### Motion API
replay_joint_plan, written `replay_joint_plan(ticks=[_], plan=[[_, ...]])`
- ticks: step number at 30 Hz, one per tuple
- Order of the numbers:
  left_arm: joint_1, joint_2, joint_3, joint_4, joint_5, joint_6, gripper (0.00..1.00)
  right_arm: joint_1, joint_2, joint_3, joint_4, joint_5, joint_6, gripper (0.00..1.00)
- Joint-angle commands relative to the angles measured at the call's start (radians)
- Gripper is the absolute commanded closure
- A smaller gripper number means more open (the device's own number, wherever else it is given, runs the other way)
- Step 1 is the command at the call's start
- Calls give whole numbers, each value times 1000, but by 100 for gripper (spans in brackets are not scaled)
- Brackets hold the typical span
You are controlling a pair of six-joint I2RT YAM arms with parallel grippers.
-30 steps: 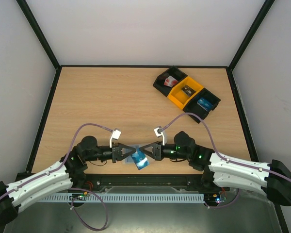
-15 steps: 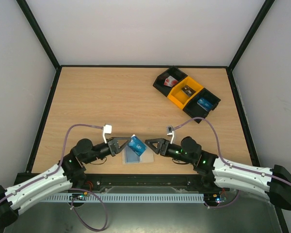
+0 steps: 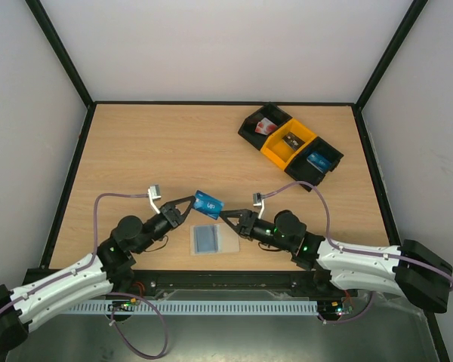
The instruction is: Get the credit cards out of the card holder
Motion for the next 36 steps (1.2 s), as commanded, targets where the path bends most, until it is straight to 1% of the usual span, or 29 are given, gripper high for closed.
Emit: replay_joint_plan(ticks=[1,4,6,14,20,27,32,33,36], plan=[[-2,43,20,70,-38,-39,97,4,20,44,107,13,15,65],[-1,58,12,96,-42,-51,97,6,33,58,111,18,17,70],[-1,62,8,106,-50,-62,97,6,42,60,119,21,21,71],[-1,47,-9,131,-89,-90,97,16,75,53,101,48,44,67],[-2,48,-7,121,-111,-101,97,24,111,67,123,48,50,65],[-2,65,-19,154,-100,-120,97,30,144,89,163,46,52,77],[-2,67,-27,156,-101,-130,97,32,147,89,181,62,54,84],[-2,68,-28,157,-100,-132,97,32,145,88,182,66,52,86],[-1,69,-31,157,-97,-139,97,32,138,85,188,72,43,97]])
